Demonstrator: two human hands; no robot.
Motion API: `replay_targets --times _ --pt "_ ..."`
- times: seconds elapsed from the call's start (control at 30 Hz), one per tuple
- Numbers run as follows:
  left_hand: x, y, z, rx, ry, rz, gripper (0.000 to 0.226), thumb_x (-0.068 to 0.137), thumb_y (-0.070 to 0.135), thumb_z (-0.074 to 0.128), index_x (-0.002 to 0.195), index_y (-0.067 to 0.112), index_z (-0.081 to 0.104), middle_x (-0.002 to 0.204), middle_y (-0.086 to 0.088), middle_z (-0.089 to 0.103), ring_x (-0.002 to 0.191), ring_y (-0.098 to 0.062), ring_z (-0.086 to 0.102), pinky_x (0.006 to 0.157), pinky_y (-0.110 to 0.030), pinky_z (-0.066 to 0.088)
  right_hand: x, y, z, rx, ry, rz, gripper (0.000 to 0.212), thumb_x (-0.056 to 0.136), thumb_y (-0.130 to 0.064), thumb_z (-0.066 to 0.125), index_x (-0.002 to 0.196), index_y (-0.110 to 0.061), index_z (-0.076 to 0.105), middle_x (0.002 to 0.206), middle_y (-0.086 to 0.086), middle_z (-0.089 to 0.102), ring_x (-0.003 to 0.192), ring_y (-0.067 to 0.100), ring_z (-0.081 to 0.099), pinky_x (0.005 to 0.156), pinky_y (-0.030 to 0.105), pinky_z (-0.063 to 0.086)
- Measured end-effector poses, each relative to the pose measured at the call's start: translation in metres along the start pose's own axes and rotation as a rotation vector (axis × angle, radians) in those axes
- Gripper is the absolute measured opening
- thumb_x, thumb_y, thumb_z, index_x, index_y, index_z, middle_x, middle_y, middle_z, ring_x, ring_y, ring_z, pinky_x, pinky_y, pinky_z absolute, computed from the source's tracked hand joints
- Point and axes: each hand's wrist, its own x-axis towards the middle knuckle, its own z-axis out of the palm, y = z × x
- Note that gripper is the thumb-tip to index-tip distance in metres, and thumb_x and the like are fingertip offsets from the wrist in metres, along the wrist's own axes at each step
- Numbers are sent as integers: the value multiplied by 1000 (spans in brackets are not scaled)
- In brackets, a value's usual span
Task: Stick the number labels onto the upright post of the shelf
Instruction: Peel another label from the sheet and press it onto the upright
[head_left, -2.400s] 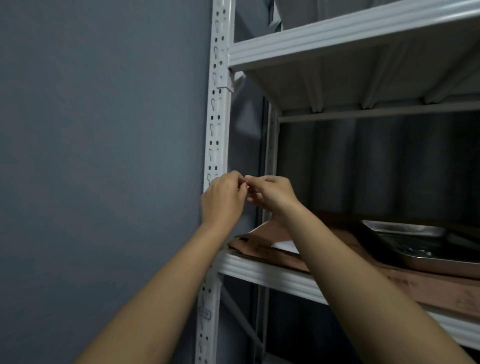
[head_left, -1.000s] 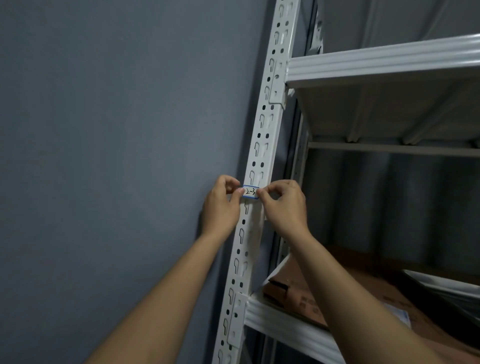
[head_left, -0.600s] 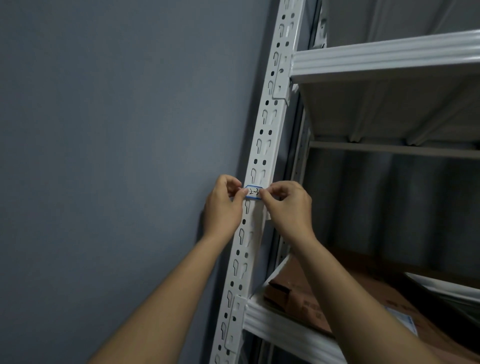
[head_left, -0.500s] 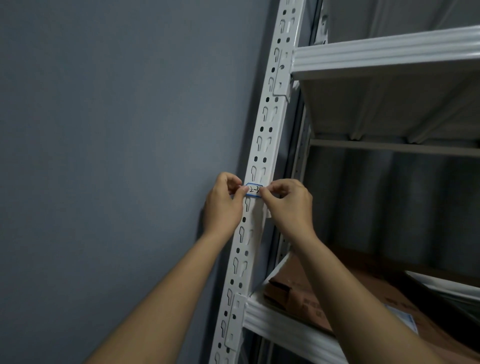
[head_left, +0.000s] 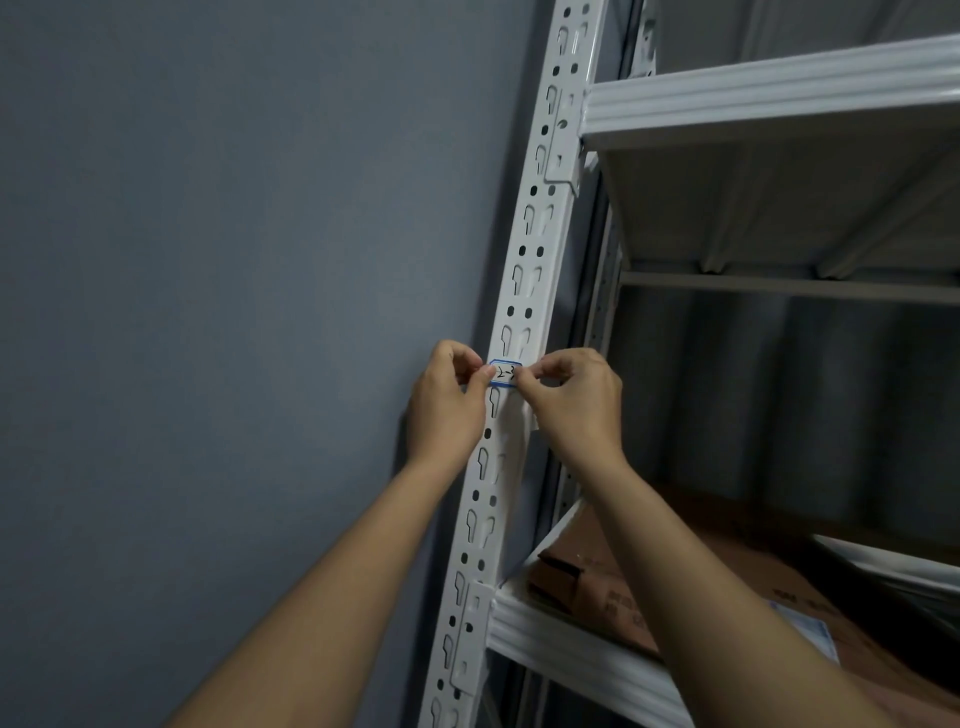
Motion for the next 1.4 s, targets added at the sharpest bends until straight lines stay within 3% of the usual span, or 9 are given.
replay_targets --times 0.33,0.57,0.77,1.17,1.4 --pt "-2 0 1 14 13 9 19 88 21 64 77 24 49 75 13 57 77 -14 59 72 -32 49 0 0 0 -18 -1 4 11 82 -25 73 75 -16 70 96 2 62 87 11 58 83 34 51" --pt "-2 2 1 38 12 13 16 89 21 63 80 20 50 74 14 55 72 -7 55 60 -15 40 0 -1 1 -34 5 5 14 82 -25 71 70 -22 65 96 2 62 87 11 57 84 38 51" --pt "-3 3 1 29 11 15 16 89 21 63 80 21 50 74 14 56 75 -11 57 66 -26 46 1 -1 1 -45 9 13 13 82 -27 71 71 -20 67 96 3 63 87 13 59 81 37 52" --pt "-3 7 0 55 10 25 14 90 22 62 83 18 51 74 14 55 77 -14 58 68 -30 47 5 1 6 -48 9 49 14 79 -27 72 69 -17 72 87 3 67 80 15 64 76 43 56" --pt "-3 8 0 66 17 33 14 90 21 62 82 18 51 74 15 54 78 -15 58 70 -32 48 5 0 6 -46 10 61 14 78 -25 70 68 -16 72 82 5 69 73 16 65 71 39 57"
